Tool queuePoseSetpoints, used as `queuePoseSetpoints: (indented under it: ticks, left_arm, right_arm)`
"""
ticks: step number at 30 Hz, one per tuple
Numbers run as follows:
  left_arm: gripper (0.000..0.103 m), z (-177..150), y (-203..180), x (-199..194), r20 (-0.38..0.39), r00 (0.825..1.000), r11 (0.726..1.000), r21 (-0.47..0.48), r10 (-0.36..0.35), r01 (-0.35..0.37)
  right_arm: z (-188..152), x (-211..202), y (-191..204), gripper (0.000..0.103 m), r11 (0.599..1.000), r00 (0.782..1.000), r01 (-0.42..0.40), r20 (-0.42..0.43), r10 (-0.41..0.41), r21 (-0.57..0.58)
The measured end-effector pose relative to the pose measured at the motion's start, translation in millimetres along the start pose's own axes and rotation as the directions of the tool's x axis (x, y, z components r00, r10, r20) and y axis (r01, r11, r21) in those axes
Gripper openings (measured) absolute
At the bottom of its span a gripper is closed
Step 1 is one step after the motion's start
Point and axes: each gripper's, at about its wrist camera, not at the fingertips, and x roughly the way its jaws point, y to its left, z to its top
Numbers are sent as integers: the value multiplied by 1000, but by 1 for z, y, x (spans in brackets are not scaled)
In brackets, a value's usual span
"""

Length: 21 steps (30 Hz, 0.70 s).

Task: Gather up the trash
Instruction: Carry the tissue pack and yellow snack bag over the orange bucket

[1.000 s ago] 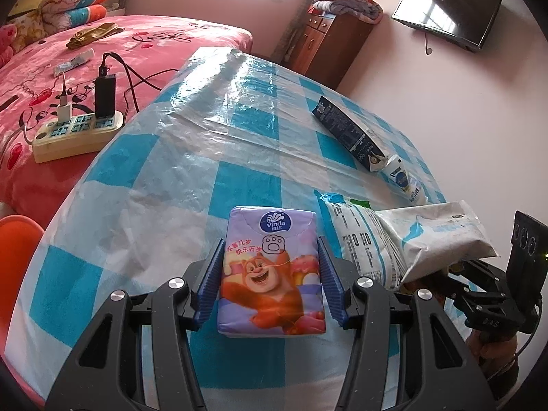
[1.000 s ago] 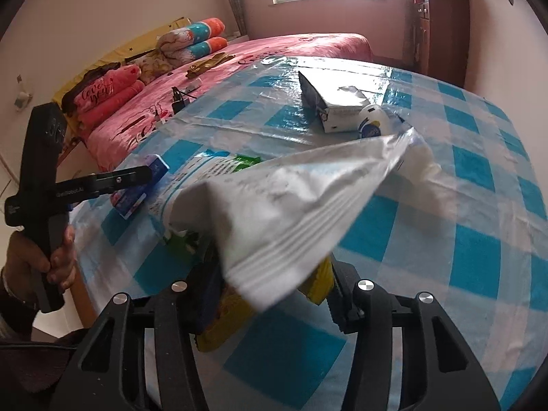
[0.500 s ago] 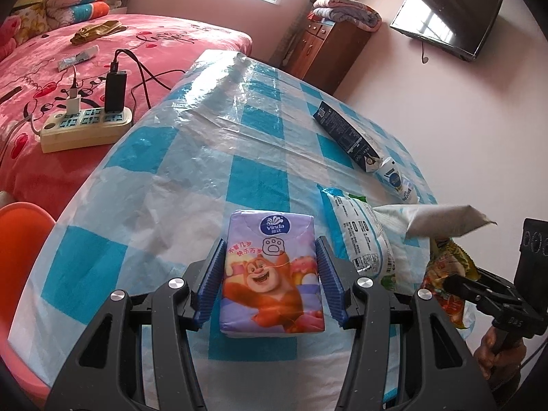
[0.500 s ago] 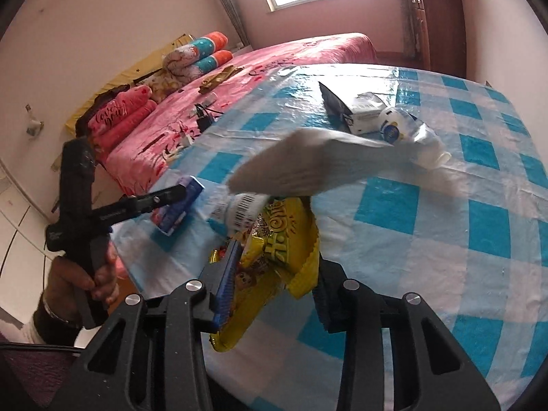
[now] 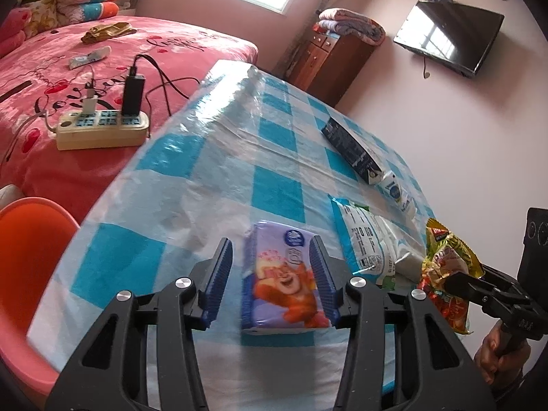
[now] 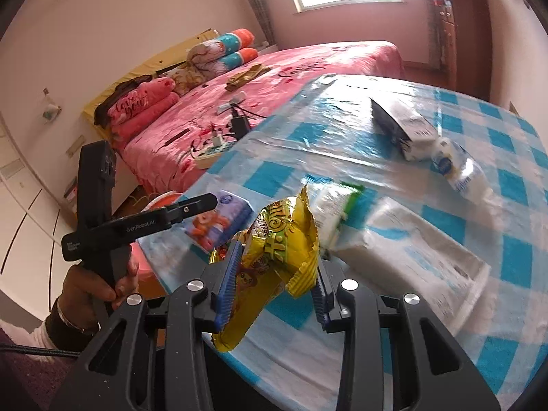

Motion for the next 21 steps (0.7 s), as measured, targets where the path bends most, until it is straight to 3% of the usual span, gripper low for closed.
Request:
queuePoseSetpoints:
  ticks: [6, 8, 10, 15, 19, 21]
  left_arm:
    - [50, -8, 5, -3, -22, 999, 1000, 1, -26, 26]
    - [57, -13, -2, 0, -41, 999, 999, 30, -25, 26]
    - [67, -17, -11, 5, -43, 999, 997, 77, -1, 5]
    - [73, -18, -29, 16, -44, 998, 985, 166, 45, -37]
    - [72, -20, -39, 22, -21, 992, 962, 245, 128, -119]
    - [66, -21, -44, 24, -13, 985, 948, 275, 171, -161]
  right_arm:
    - [9, 20, 7, 39, 1000, 1000, 4, -12, -4, -18]
    - [8, 25, 5, 39, 1000, 1000, 6, -21, -6, -12]
    - [7, 28, 4, 39, 1000, 1000, 12, -28, -12, -7]
    - [4, 30, 3, 39, 1000, 999, 23, -40, -23, -10]
    - [4, 30, -1, 39, 1000, 999, 31, -42, -31, 0]
    - [4, 31, -2, 39, 999, 998, 35, -44, -35, 5]
